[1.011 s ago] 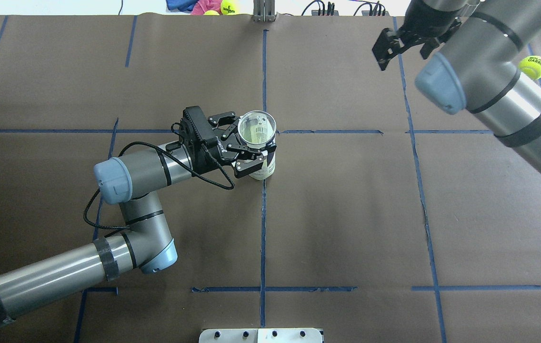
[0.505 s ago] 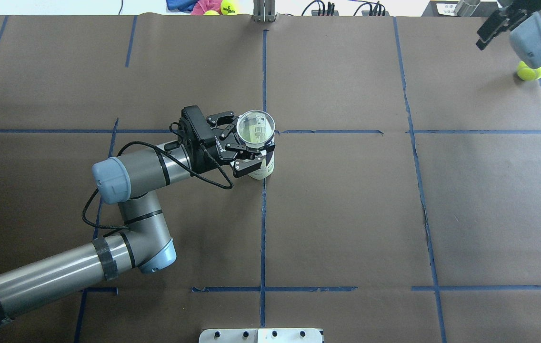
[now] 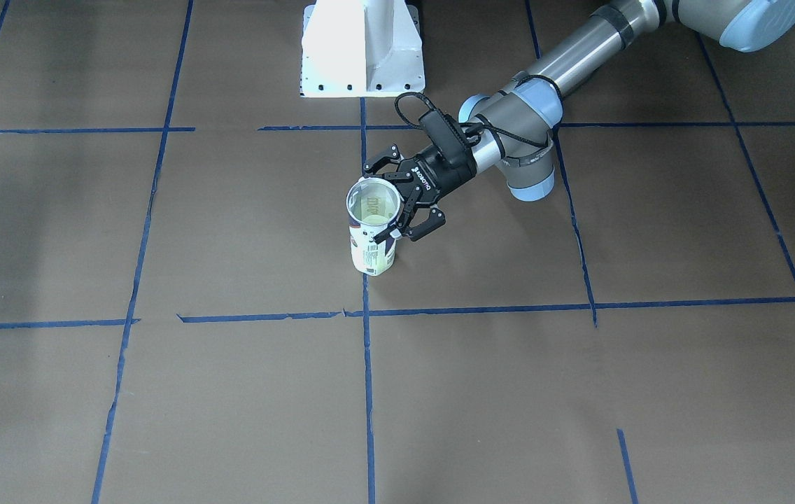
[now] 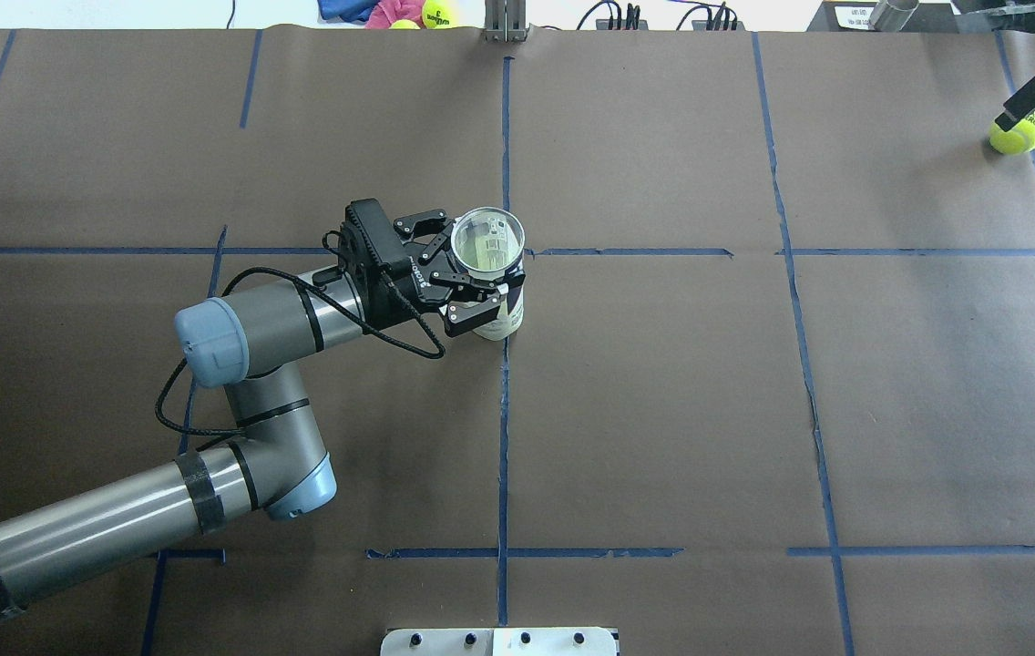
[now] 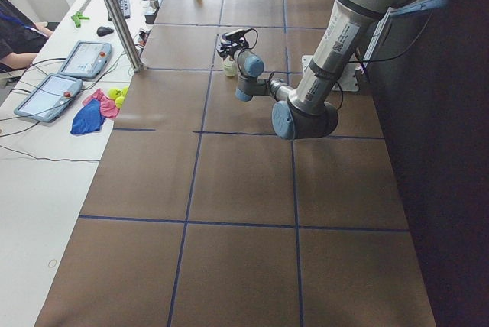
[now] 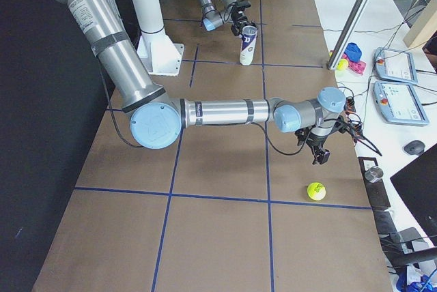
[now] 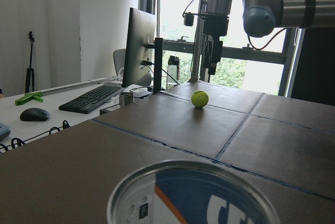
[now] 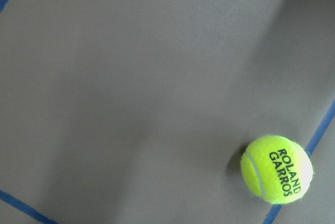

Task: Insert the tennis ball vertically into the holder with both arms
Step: 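Grasp the farther yellow tennis ball with the right gripper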

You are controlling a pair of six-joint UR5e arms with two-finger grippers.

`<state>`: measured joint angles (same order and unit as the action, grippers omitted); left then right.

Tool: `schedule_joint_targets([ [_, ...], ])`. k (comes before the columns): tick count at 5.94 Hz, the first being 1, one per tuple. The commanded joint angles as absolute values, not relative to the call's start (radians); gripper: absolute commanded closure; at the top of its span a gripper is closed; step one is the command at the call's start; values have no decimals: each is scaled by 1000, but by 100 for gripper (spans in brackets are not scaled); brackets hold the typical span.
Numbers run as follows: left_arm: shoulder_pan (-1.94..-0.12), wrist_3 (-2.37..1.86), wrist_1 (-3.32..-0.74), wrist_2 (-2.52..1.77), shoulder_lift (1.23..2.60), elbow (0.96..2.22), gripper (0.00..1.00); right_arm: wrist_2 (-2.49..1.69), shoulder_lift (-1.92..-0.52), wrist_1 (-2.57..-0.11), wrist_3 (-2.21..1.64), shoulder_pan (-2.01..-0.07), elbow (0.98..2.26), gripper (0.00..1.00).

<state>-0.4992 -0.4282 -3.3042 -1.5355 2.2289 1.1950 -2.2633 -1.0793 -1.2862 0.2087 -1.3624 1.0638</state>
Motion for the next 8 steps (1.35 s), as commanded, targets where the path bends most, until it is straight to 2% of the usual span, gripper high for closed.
schedule_joint_targets([
  [1, -500, -430, -3304, -1536, 2229, 1195, 20, -2208, -1091, -1156, 242, -1364, 947, 0],
  [4, -508, -430, -3304, -1537, 2229, 1195, 20, -2021, -1025, -1077, 238, -1336, 808, 0],
  [8, -509, -430, -3304, -1537, 2229, 1197, 20, -1861, -968, -1063, 207, -1253, 772, 0],
])
